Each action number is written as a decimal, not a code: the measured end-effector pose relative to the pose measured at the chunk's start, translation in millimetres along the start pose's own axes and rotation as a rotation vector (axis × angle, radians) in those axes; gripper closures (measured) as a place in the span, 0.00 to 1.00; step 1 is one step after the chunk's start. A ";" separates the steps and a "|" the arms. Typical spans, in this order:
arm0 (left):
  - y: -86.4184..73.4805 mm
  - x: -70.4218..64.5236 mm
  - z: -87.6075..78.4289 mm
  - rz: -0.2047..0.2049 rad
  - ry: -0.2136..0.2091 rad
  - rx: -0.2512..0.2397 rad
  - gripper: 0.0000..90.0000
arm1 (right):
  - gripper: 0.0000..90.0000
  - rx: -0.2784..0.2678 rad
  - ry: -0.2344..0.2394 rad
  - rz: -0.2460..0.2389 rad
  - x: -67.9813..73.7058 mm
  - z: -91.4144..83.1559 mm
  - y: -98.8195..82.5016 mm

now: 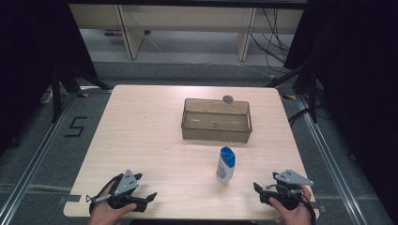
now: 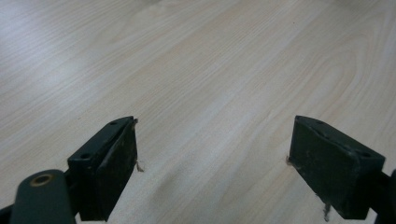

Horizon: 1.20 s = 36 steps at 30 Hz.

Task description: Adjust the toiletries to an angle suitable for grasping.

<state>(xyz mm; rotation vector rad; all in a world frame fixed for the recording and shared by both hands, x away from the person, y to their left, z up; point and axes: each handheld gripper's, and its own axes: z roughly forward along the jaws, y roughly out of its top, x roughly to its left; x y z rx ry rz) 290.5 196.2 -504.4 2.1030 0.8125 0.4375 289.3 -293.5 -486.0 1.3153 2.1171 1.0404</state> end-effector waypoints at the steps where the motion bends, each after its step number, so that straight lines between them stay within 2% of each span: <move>1: -0.1 0.0 0.1 0.000 0.000 0.000 0.17 | 0.19 0.001 -0.001 -0.002 0.0 0.0 -0.1; 5: 0.1 0.0 0.1 0.000 -0.003 -0.001 0.17 | 0.20 -0.003 -0.004 -0.003 0.2 -0.2 0.2; 6: 0.1 0.2 0.1 0.000 -0.006 -0.001 0.17 | 0.20 -0.012 -0.014 -0.016 -0.6 -0.1 0.1; 16: 0.0 0.1 0.0 0.001 -0.006 0.000 0.17 | 0.20 -0.006 -0.005 0.002 1.8 -0.5 0.8; 22: 0.0 -0.1 0.1 0.001 0.000 0.000 0.17 | 0.20 -0.016 -0.011 -0.023 1.8 -0.6 1.9; 28: 0.0 0.0 0.0 0.001 0.001 0.000 0.17 | 0.20 -0.022 0.001 -0.010 4.0 -0.9 2.8; 36: 0.0 0.2 0.1 0.001 -0.006 0.000 0.17 | 0.20 -0.045 0.004 -0.022 7.5 -1.2 4.2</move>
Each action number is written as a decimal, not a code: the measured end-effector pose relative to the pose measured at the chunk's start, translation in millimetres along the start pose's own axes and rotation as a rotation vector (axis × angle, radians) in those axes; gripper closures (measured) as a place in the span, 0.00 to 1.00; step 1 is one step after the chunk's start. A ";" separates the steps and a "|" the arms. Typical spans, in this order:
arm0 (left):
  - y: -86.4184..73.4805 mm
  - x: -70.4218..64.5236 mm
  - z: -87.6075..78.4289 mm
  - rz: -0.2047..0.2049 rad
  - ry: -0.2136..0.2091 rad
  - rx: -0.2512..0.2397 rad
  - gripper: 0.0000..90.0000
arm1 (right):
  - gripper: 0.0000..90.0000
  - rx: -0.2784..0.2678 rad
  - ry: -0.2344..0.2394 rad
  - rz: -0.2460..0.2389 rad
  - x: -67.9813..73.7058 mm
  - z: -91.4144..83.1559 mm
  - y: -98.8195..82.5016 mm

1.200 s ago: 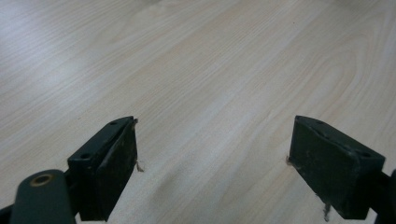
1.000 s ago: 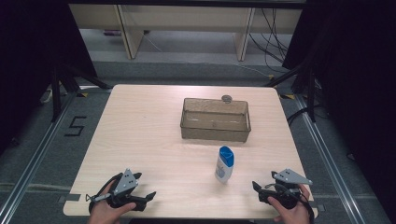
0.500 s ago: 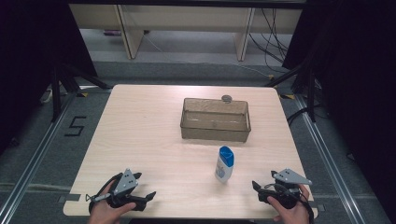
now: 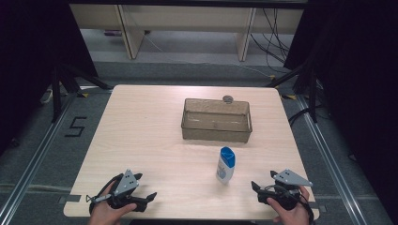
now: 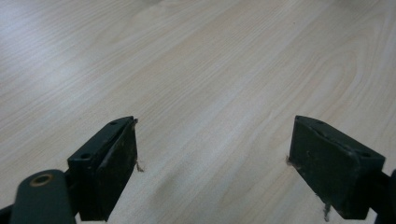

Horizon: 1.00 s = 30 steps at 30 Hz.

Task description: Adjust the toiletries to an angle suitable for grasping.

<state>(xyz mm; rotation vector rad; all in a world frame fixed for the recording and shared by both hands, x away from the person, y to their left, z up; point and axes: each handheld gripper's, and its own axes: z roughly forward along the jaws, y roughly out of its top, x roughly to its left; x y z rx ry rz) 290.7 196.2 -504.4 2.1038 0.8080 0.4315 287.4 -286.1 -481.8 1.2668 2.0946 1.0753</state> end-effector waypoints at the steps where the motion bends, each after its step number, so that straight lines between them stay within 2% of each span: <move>1: 0.0 -0.3 -0.1 0.000 0.006 0.001 0.17 | 0.20 -0.003 0.009 0.001 0.7 0.8 0.0; 5: -0.2 -0.2 0.6 -0.002 0.006 -0.006 0.17 | 0.20 0.002 0.019 0.004 2.8 0.5 1.0; 7: -0.2 0.7 0.0 0.009 0.009 0.008 0.17 | 0.20 -0.010 0.026 0.001 5.1 1.0 1.6; 11: -0.1 0.4 -0.1 0.008 0.008 0.007 0.17 | 0.20 -0.021 0.017 -0.010 6.9 0.7 2.4; 15: -0.3 0.7 0.4 0.007 0.004 0.006 0.17 | 0.20 -0.025 0.046 0.000 12.0 0.9 3.9; 20: -0.1 1.8 -0.2 0.020 0.012 0.021 0.17 | 0.20 -0.031 0.054 -0.012 15.7 0.9 5.7; 21: -0.5 2.0 0.9 0.022 0.013 0.017 0.17 | 0.20 -0.031 0.060 0.018 18.8 1.1 5.4; 22: -0.5 2.1 0.9 0.023 0.016 0.018 0.17 | 0.20 -0.040 0.064 -0.012 18.9 1.5 6.6; 23: -0.5 2.1 0.9 0.023 0.016 0.018 0.17 | 0.20 -0.040 0.064 -0.012 18.9 1.5 6.6; 24: -0.1 1.7 -0.2 0.021 0.012 0.021 0.17 | 0.20 -0.029 0.073 0.019 23.1 0.8 7.1; 25: -0.1 1.7 -0.2 0.021 0.012 0.021 0.17 | 0.20 -0.029 0.073 0.019 23.1 0.8 7.1; 26: -0.6 1.8 1.1 0.022 0.019 0.018 0.17 | 0.20 -0.043 0.074 -0.022 22.1 1.8 8.2; 28: -0.5 2.1 0.9 0.023 0.017 0.019 0.17 | 0.20 -0.052 0.070 -0.024 22.7 2.3 8.3; 29: -0.1 1.9 -0.1 0.021 0.012 0.021 0.17 | 0.19 -0.032 0.093 0.019 26.9 1.7 8.5; 30: -0.3 1.1 0.4 0.009 0.005 0.009 0.17 | 0.19 -0.053 0.078 -0.031 24.1 2.4 9.6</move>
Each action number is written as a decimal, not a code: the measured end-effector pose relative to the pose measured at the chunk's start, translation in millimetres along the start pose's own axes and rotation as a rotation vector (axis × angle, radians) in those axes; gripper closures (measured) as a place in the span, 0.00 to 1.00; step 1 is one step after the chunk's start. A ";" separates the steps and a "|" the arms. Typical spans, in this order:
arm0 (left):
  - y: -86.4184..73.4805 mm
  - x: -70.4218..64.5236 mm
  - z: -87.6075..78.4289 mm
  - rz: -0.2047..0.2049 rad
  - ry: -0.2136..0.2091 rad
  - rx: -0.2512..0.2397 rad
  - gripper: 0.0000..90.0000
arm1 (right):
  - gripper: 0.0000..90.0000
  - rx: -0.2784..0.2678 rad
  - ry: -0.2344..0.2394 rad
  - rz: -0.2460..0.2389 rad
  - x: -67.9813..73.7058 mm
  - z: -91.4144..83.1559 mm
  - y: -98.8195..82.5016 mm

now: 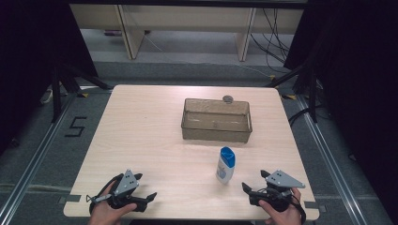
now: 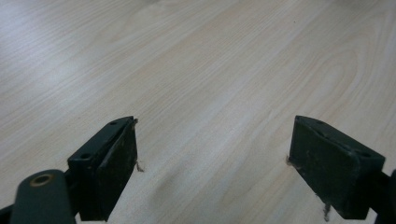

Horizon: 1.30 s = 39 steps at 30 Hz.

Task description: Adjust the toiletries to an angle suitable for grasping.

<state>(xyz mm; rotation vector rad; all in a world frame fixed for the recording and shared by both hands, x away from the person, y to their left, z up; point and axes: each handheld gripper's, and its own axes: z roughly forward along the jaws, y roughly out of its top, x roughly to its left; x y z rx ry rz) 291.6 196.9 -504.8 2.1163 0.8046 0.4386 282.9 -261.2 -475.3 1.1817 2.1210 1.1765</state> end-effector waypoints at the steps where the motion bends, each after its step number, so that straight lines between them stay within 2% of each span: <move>1: 0.0 0.0 0.0 0.000 0.000 0.000 0.17 | 0.19 0.000 0.000 0.000 0.0 0.0 0.0; 2: -0.3 0.7 0.8 0.014 0.014 0.009 0.17 | 0.19 -0.002 0.009 0.006 0.4 0.4 0.2; 3: -0.2 -1.3 1.1 -0.017 -0.003 -0.013 0.17 | 0.18 0.006 0.015 0.038 3.1 -0.4 1.1; 5: -0.1 -1.5 1.0 -0.017 -0.003 -0.012 0.17 | 0.18 0.011 0.017 0.044 4.0 -0.3 1.5; 6: 0.1 0.3 -0.5 0.012 0.006 0.013 0.17 | 0.18 -0.012 0.017 0.002 2.3 1.5 2.2; 7: 0.0 1.0 0.0 0.013 0.004 0.014 0.17 | 0.18 -0.012 0.021 -0.003 2.8 2.0 2.5; 8: 0.0 1.0 0.0 0.013 0.004 0.014 0.17 | 0.18 -0.012 0.021 -0.003 2.8 2.0 2.5; 9: -0.4 -0.1 0.6 -0.004 0.012 0.002 0.17 | 0.18 -0.011 0.030 -0.003 3.6 2.6 2.9; 10: 0.1 0.3 -0.9 0.006 0.012 0.016 0.17 | 0.18 -0.011 0.034 0.010 6.0 3.3 3.5; 12: -0.2 0.9 0.8 0.015 0.014 0.009 0.17 | 0.18 -0.007 0.036 0.015 7.6 3.0 4.5; 13: -0.2 -1.1 1.0 -0.014 -0.001 -0.009 0.17 | 0.18 -0.016 0.041 0.004 7.4 4.2 4.8; 15: -0.3 -1.6 1.3 -0.018 -0.003 -0.014 0.17 | 0.18 -0.014 0.051 0.009 9.1 5.0 5.6; 16: -0.2 -1.8 0.7 -0.017 -0.002 -0.009 0.17 | 0.18 -0.016 0.056 0.023 11.4 5.1 5.8; 17: -0.2 1.0 0.6 0.014 0.008 0.010 0.17 | 0.18 -0.024 0.050 -0.004 10.5 5.4 6.5; 18: -0.2 1.0 0.6 0.014 0.008 0.010 0.17 | 0.18 -0.024 0.050 -0.004 10.5 5.4 6.5; 19: 0.2 0.9 -0.8 0.012 0.008 0.012 0.17 | 0.18 -0.019 0.066 0.022 13.6 5.8 7.1; 20: 0.1 0.9 -0.7 0.013 0.008 0.013 0.17 | 0.18 -0.029 0.067 0.003 12.6 6.5 7.7; 23: 0.0 0.9 -0.3 0.012 0.007 0.012 0.17 | 0.18 -0.038 0.066 -0.001 13.4 6.9 8.6; 24: 0.2 0.7 -0.6 0.012 0.007 0.012 0.17 | 0.18 -0.038 0.079 0.025 16.5 8.1 8.7; 25: 0.2 0.7 -0.6 0.012 0.007 0.012 0.17 | 0.18 -0.038 0.079 0.025 16.5 8.1 8.7; 26: 0.1 0.8 -0.6 0.012 0.008 0.014 0.17 | 0.18 -0.031 0.079 -0.005 15.6 7.6 9.9; 28: 0.1 1.1 -0.5 0.012 0.008 0.015 0.17 | 0.18 -0.035 0.081 -0.013 16.1 8.3 10.5; 29: 0.1 1.4 -0.5 0.010 0.001 0.015 0.17 | 0.18 -0.032 0.085 0.007 18.1 8.6 10.6; 30: -0.2 -0.6 0.7 -0.014 -0.008 -0.004 0.17 | 0.18 -0.039 0.083 -0.012 17.3 9.5 11.0; 31: -0.2 -0.6 0.7 -0.014 -0.008 -0.004 0.17 | 0.18 -0.039 0.083 -0.012 17.3 9.5 11.0; 34: 0.1 1.9 -0.5 0.013 0.001 0.019 0.17 | 0.18 -0.034 0.092 -0.009 18.7 10.1 12.1; 36: 0.0 1.4 -0.5 0.005 -0.007 0.014 0.17 | 0.18 -0.045 0.082 -0.014 19.8 10.1 13.6; 38: 0.0 2.1 -0.1 0.014 0.003 0.020 0.17 | 0.18 -0.040 0.088 0.011 22.1 10.2 14.1; 39: 0.2 2.4 -0.4 0.015 -0.001 0.027 0.17 | 0.18 -0.053 0.088 -0.016 20.6 11.5 14.6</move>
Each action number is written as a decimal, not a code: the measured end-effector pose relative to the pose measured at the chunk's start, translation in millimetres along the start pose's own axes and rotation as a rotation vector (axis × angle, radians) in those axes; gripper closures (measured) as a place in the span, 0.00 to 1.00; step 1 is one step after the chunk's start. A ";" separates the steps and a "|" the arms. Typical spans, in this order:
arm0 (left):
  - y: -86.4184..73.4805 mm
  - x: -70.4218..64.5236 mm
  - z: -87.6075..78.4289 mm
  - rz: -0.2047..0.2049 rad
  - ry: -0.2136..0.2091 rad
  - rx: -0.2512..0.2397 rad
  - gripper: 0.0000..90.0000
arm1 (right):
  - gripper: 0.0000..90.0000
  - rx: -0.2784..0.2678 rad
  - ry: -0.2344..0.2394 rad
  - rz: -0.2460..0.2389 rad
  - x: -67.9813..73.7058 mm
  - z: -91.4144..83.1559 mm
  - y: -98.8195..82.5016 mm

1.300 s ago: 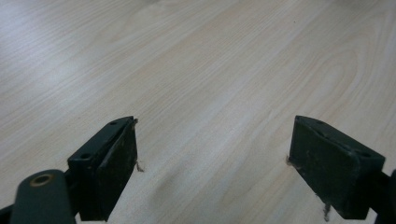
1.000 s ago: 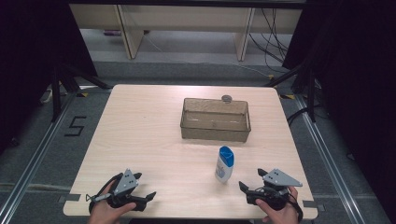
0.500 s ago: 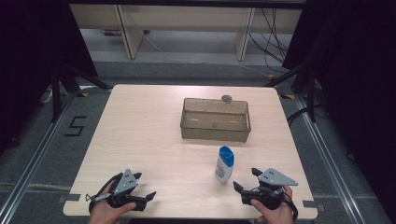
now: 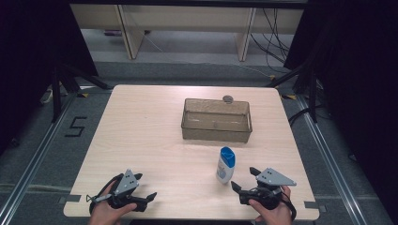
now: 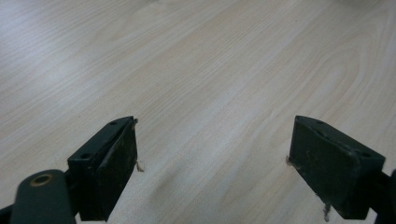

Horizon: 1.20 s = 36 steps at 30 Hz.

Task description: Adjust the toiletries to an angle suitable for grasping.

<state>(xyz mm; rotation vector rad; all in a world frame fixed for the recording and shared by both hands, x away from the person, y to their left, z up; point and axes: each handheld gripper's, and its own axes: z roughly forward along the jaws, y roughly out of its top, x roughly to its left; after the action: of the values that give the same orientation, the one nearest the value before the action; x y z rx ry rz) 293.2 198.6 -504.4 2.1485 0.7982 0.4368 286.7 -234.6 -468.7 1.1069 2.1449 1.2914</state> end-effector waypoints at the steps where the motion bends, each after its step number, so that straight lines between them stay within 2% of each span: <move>1: -0.1 -0.2 0.1 -0.003 0.002 -0.001 0.17 | 0.18 -0.010 0.001 0.006 1.2 1.2 0.1; 4: -0.1 -1.1 0.3 -0.013 0.003 -0.017 0.17 | 0.18 -0.001 0.008 0.021 4.1 1.4 1.2; 5: 0.1 -0.9 0.4 -0.012 0.002 -0.011 0.17 | 0.18 -0.009 0.013 -0.002 4.1 3.1 2.6; 7: 0.0 -1.1 0.5 -0.012 0.001 -0.011 0.17 | 0.18 -0.010 0.005 0.001 5.3 4.7 3.2; 8: 0.1 -1.0 0.6 -0.012 0.000 -0.012 0.17 | 0.18 0.001 0.004 0.021 7.3 5.1 3.4; 9: 0.2 -0.9 0.7 -0.011 -0.001 -0.011 0.17 | 0.18 -0.008 -0.002 -0.005 5.9 6.5 3.8; 12: 0.1 -1.2 1.1 -0.011 0.002 -0.014 0.17 | 0.18 0.003 0.006 0.008 8.7 9.0 4.4; 14: -0.2 -0.4 1.2 -0.003 0.011 -0.002 0.17 | 0.18 -0.001 0.006 -0.017 9.2 12.2 6.0; 15: -0.6 -1.5 2.4 -0.022 0.000 -0.012 0.17 | 0.18 -0.002 0.007 -0.004 10.9 13.5 5.9; 17: -0.5 -0.7 1.7 -0.013 0.002 -0.005 0.17 | 0.18 0.000 0.002 -0.016 10.8 14.3 6.6; 18: -0.3 -0.7 1.8 -0.016 0.002 -0.007 0.17 | 0.18 0.009 0.005 0.003 13.8 15.7 7.4; 19: 0.0 -0.7 1.7 -0.019 0.006 -0.008 0.17 | 0.18 0.002 0.012 -0.017 13.1 17.4 8.1; 20: 0.0 -0.7 1.7 -0.019 0.006 -0.008 0.17 | 0.18 0.017 0.005 -0.005 14.7 17.0 8.4; 21: -0.4 -0.4 2.7 -0.021 0.002 -0.017 0.17 | 0.18 0.014 -0.003 -0.031 13.6 18.6 9.1; 22: 0.0 0.3 2.4 -0.019 -0.008 -0.003 0.17 | 0.18 0.009 -0.001 -0.039 13.2 19.7 9.6; 23: 0.0 0.3 2.4 -0.019 -0.008 -0.003 0.17 | 0.18 0.009 -0.001 -0.039 13.2 19.7 9.6; 24: -0.1 -0.4 3.5 -0.028 -0.007 -0.015 0.17 | 0.18 0.026 0.000 -0.015 14.8 19.1 9.7; 25: 0.1 -0.4 3.5 -0.029 -0.009 -0.015 0.17 | 0.18 0.022 0.001 -0.024 13.7 20.5 10.1; 26: 0.5 0.7 2.5 -0.009 0.007 0.003 0.17 | 0.18 0.010 -0.001 -0.035 12.0 21.8 10.7; 27: 0.5 0.8 3.1 -0.010 0.001 0.004 0.17 | 0.18 0.024 -0.004 -0.018 12.6 21.4 10.8; 29: 0.3 0.3 3.6 -0.011 0.006 0.002 0.17 | 0.18 0.021 -0.006 -0.031 11.8 22.7 11.2; 32: 0.5 0.7 3.3 -0.010 0.000 0.004 0.17 | 0.18 0.025 0.005 -0.020 13.0 25.5 12.1; 34: 0.4 0.4 3.2 -0.013 0.000 0.000 0.17 | 0.18 0.027 0.004 -0.034 12.7 26.2 12.9; 35: 0.2 -0.6 3.2 -0.026 -0.008 -0.009 0.17 | 0.18 0.018 0.012 -0.029 12.7 27.6 12.9; 36: 0.0 -1.0 3.7 -0.032 -0.013 -0.016 0.17 | 0.18 0.032 0.001 -0.013 14.8 26.7 13.6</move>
<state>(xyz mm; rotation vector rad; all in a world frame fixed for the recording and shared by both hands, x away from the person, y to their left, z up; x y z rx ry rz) 294.5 195.9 -506.7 2.1187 0.8176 0.4106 301.5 -204.6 -469.2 1.1038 2.1772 1.2556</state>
